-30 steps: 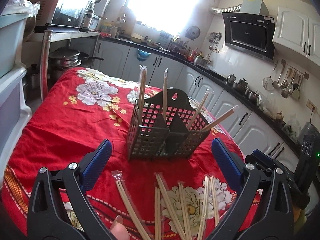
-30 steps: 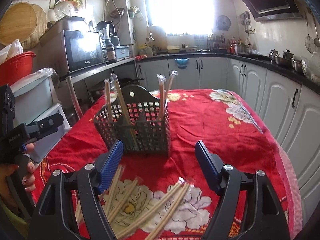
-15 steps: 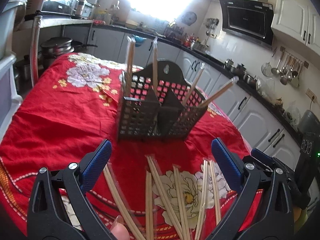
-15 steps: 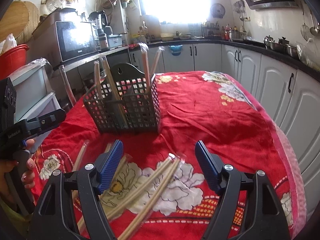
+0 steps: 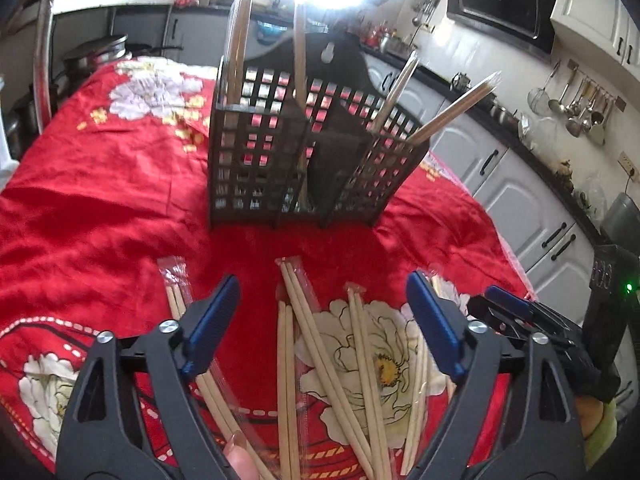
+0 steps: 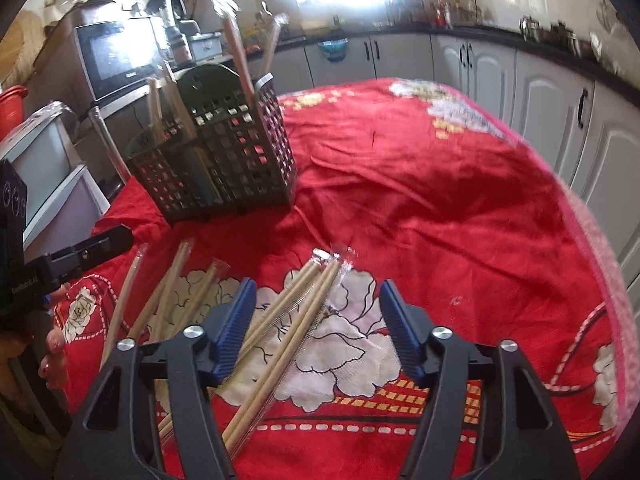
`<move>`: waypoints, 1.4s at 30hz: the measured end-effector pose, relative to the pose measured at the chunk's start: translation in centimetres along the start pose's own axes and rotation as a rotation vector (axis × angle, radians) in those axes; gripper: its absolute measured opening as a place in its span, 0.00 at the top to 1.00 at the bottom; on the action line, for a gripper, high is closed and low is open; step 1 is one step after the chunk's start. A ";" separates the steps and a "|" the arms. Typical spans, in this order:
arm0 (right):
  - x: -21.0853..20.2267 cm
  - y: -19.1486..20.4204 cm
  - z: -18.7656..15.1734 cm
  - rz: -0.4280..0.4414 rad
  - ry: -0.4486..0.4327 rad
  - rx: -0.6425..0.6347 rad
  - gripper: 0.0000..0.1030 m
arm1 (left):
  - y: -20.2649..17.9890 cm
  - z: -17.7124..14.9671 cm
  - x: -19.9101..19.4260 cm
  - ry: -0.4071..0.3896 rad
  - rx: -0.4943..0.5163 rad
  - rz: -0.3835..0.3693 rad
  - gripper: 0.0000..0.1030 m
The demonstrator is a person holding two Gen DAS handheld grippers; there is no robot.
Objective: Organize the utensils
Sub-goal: 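Close the left tool on a sleeved chopstick while the right tool grasps another, then lift both held chopsticks upright and carry them over the grey basket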
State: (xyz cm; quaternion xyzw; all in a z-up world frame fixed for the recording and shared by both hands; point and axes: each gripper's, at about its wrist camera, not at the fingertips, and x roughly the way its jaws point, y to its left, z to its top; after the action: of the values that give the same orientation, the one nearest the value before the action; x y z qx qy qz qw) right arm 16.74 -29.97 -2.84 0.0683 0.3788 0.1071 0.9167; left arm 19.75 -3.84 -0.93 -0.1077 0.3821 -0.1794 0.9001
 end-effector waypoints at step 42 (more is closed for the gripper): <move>2.4 -4.1 3.6 0.056 -0.013 0.183 0.95 | 0.5 2.6 7.6 0.201 -0.013 0.021 0.94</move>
State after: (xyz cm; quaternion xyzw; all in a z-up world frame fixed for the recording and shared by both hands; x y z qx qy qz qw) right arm 21.56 -33.49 -2.76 0.1632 0.3791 0.0972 0.9056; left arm 26.70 -6.37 -4.24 -0.0912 0.4728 -0.1772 0.8583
